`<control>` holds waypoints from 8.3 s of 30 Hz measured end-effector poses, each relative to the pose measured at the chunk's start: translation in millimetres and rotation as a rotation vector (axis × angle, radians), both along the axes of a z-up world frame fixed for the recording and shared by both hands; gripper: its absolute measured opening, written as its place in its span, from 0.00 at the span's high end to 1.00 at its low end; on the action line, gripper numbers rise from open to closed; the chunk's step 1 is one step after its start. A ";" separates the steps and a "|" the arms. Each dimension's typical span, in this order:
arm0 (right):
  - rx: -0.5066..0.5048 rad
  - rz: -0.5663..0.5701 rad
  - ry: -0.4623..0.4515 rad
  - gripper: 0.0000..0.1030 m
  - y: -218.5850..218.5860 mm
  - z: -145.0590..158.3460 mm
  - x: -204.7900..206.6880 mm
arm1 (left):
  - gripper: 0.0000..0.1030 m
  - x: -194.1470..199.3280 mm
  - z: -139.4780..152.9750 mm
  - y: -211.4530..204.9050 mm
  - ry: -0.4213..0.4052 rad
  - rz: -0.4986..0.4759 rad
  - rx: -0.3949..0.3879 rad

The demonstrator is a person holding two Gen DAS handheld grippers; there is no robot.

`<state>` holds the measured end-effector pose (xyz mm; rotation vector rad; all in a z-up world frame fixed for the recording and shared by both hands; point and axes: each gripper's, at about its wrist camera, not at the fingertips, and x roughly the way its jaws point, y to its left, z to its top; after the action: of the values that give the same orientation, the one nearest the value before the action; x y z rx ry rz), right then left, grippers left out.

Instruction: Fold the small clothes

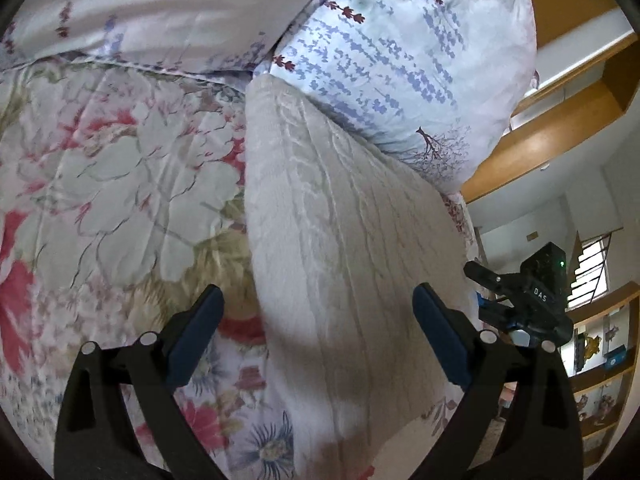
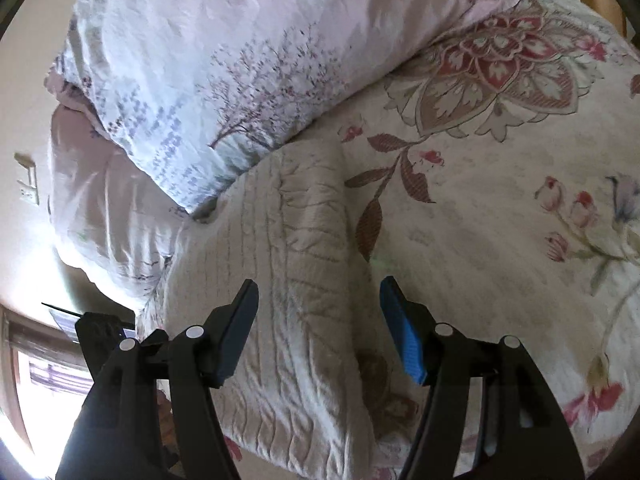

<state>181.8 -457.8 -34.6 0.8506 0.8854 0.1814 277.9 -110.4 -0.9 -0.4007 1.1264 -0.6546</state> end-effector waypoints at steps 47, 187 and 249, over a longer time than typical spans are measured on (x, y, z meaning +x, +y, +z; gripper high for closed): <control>0.012 0.218 -0.140 0.60 178.4 11.9 29.9 | 0.49 -26.1 -7.6 151.4 -0.049 0.175 -0.113; -0.780 0.093 -0.193 0.01 286.3 5.4 -124.9 | 0.02 -208.5 -2.9 103.8 -0.331 0.287 0.605; -0.781 0.099 -0.196 0.01 285.2 5.2 -124.7 | 0.02 -207.5 -4.2 103.4 -0.323 0.288 0.608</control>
<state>57.1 -172.6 -29.3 0.0595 0.7263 -0.0042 70.5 -7.0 -5.0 0.0678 0.8804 -0.0975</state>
